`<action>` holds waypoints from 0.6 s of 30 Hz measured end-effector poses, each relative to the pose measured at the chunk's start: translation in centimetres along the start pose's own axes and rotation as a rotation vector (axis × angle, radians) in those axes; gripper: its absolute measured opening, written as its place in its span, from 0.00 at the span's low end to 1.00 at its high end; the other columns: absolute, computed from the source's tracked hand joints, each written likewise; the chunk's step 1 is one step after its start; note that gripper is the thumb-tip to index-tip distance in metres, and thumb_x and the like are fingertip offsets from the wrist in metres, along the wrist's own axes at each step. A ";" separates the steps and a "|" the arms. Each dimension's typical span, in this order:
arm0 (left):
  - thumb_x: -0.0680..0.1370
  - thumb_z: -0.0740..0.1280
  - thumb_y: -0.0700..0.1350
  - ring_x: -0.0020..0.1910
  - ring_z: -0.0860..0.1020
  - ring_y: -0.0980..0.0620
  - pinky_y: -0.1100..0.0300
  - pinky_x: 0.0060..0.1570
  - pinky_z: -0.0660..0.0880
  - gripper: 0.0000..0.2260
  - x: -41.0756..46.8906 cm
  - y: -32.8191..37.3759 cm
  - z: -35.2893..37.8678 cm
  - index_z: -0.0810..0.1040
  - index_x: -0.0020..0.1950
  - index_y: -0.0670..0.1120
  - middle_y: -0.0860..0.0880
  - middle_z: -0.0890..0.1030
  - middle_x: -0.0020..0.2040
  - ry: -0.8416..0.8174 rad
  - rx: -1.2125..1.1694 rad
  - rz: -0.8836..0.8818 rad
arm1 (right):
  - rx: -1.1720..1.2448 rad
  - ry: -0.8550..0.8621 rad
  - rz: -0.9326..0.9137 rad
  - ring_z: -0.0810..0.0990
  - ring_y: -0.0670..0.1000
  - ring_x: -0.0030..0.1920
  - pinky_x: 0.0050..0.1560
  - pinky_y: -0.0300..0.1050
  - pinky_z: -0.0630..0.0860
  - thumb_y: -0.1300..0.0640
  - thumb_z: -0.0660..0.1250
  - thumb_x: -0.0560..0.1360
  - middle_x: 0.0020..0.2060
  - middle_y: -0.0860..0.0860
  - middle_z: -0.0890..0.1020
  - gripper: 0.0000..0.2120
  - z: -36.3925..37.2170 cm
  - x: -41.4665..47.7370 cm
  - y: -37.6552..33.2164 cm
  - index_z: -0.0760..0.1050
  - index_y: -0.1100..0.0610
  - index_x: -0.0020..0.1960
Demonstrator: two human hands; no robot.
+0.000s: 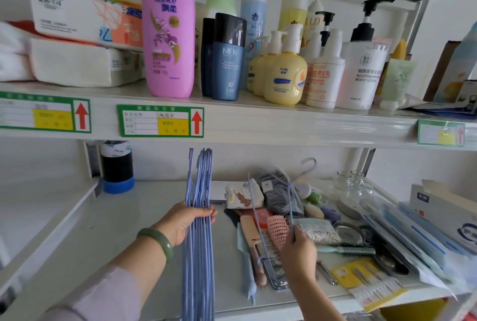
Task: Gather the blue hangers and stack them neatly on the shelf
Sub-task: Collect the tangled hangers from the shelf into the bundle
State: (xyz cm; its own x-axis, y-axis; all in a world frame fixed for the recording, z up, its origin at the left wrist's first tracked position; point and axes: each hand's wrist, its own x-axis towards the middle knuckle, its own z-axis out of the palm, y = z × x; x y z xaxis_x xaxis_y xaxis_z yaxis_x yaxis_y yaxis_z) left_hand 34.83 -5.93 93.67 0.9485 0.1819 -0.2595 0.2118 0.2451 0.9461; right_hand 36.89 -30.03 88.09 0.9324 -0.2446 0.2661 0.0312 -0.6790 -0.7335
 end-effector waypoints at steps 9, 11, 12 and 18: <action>0.73 0.68 0.32 0.27 0.82 0.56 0.64 0.36 0.80 0.04 0.4 -0.5 0.5 0.82 0.40 0.38 0.45 0.86 0.34 -0.026 -0.022 0.020 | 0.056 0.134 -0.489 0.81 0.54 0.32 0.30 0.38 0.73 0.67 0.61 0.65 0.36 0.59 0.82 0.17 2.4 -5.4 -4.9 0.80 0.66 0.52; 0.73 0.69 0.33 0.27 0.82 0.56 0.65 0.37 0.79 0.04 0.2 -0.5 0.5 0.83 0.42 0.38 0.43 0.85 0.40 -0.026 -0.008 0.015 | 0.074 0.086 -0.507 0.80 0.50 0.31 0.30 0.34 0.72 0.68 0.63 0.64 0.37 0.57 0.82 0.19 3.1 -6.6 -5.0 0.79 0.66 0.53; 0.73 0.68 0.33 0.27 0.82 0.57 0.66 0.35 0.79 0.04 0.0 -0.5 0.4 0.83 0.44 0.38 0.44 0.85 0.38 -0.026 0.003 0.010 | 0.074 0.061 -0.516 0.80 0.50 0.31 0.31 0.34 0.72 0.67 0.62 0.65 0.38 0.56 0.82 0.18 3.3 -7.2 -5.1 0.79 0.65 0.54; 0.74 0.65 0.30 0.26 0.83 0.56 0.67 0.28 0.80 0.11 -0.7 -0.8 0.0 0.79 0.56 0.32 0.47 0.85 0.31 -0.022 -0.037 -0.018 | 0.083 0.030 -0.499 0.81 0.47 0.30 0.30 0.34 0.74 0.57 0.55 0.71 0.38 0.52 0.83 0.20 4.1 -9.3 -5.9 0.80 0.62 0.54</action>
State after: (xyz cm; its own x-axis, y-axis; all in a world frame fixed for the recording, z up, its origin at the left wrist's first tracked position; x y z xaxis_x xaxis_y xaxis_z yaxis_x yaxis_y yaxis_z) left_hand 33.96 -6.27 93.13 0.9496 0.1567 -0.2714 0.2201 0.2828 0.9336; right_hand 29.55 -20.91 87.41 0.7857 0.0749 0.6141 0.4999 -0.6616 -0.5589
